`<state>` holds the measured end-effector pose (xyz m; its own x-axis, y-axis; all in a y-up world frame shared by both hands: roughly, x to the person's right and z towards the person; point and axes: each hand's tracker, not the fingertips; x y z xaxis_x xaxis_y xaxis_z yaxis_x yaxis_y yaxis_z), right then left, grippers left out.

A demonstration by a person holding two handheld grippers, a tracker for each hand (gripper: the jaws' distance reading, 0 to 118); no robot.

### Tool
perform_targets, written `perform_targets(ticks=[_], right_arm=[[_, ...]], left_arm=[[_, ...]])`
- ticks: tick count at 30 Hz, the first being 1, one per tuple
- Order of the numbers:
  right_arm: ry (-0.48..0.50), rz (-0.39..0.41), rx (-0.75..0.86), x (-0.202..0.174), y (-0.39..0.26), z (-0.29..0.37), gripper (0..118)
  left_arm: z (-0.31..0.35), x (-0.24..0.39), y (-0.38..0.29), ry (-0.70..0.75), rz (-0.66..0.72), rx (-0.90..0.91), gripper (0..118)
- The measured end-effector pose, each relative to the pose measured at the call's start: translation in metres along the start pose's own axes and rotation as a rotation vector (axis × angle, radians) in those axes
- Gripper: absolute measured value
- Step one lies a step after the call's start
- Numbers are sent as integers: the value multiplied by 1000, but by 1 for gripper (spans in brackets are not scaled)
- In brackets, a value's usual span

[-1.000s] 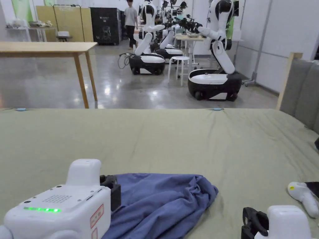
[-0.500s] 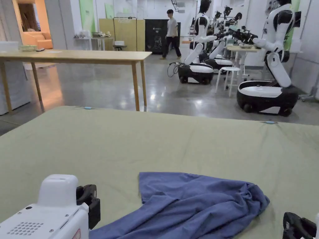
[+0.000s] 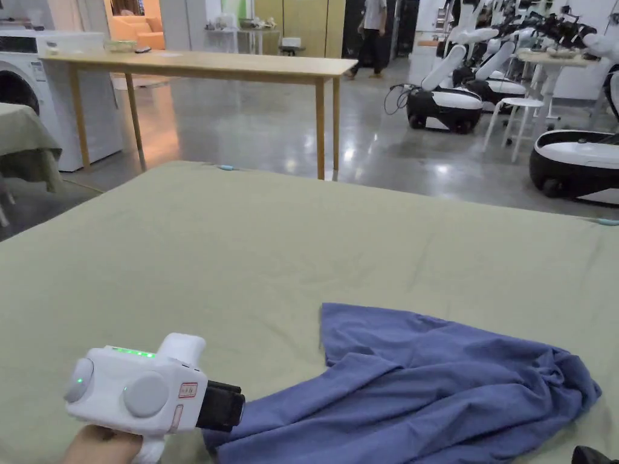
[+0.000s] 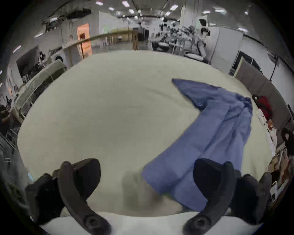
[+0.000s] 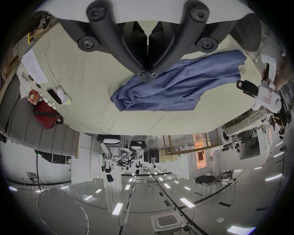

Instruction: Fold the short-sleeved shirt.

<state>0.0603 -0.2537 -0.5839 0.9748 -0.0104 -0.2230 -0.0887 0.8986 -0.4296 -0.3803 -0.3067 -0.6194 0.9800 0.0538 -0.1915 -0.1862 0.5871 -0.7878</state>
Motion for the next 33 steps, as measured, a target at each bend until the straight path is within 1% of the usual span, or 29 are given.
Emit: perform_targets(ticks=[1,2,3,4,5,6,7,8,9,10,12,15,16,17,19,21,23,27,28,29,30,31,33], right_arm=[[-2,3,-5,-1,-1,-2,1],[-4,5,-12,-1,-2,-5,1],[-7,5,-22,2,-3,-9,1],[-8,2,-29,3,-5,-12,1],[-7,-2,-34,4,-5,-14,1],[-9,-4,-42,5,-6,-16,1],[-12,-6,-47,8,-7,-18,1],[-14,-10,-53,11,-8,-21,1],[-15,-16,-63,13,-9,-24,1],[-14,-22,-71,16,-8,-28,1],[-27,-38,-86,27,-8,-36,1],[-55,-74,-110,50,0,-51,1],[-68,-75,-119,59,5,-60,1],[-74,-68,-122,67,11,-68,1],[-122,-28,-144,87,25,-95,1],[-143,-1,-160,101,42,-125,1],[-130,12,-191,115,57,-156,1],[-62,16,-308,134,76,-219,1],[-35,3,-342,136,78,-233,6],[-19,-16,-371,138,80,-245,50],[-3,-33,-405,141,80,-258,97],[5,-35,-444,147,77,-269,118],[-26,-10,-420,153,72,-283,114]], left_arm=[[-10,3,2,41,-7,-30,106],[-18,6,3,66,-22,-63,106],[-27,11,2,82,-51,-102,106],[-33,17,-1,79,-71,-122,103],[-34,23,-3,83,-89,-136,94],[-30,28,-5,73,-93,-112,88],[-24,33,-4,81,-113,-96,76],[-20,36,-2,67,-133,-93,44],[-11,39,-4,3,-135,-96,14],[-7,43,-3,-4,-134,-91,6],[-7,52,-3,46,-194,-75,6],[-11,43,-3,23,-170,-71,6],[-11,41,-3,20,-162,-74,6],[-3,46,-5,12,-158,-69,6],[-2,45,-5,-2,-152,-67,6],[1,46,-4,-17,-139,-68,6],[2,46,-5,-32,-126,-68,6],[4,46,-4,-48,-111,-63,6],[5,48,-5,-50,-110,-64,6],[3,46,-2,-52,-112,-64,6],[4,48,-2,-52,-117,-64,6],[5,49,-2,-51,-120,-64,6],[0,45,-1,-54,-124,-66,6]])
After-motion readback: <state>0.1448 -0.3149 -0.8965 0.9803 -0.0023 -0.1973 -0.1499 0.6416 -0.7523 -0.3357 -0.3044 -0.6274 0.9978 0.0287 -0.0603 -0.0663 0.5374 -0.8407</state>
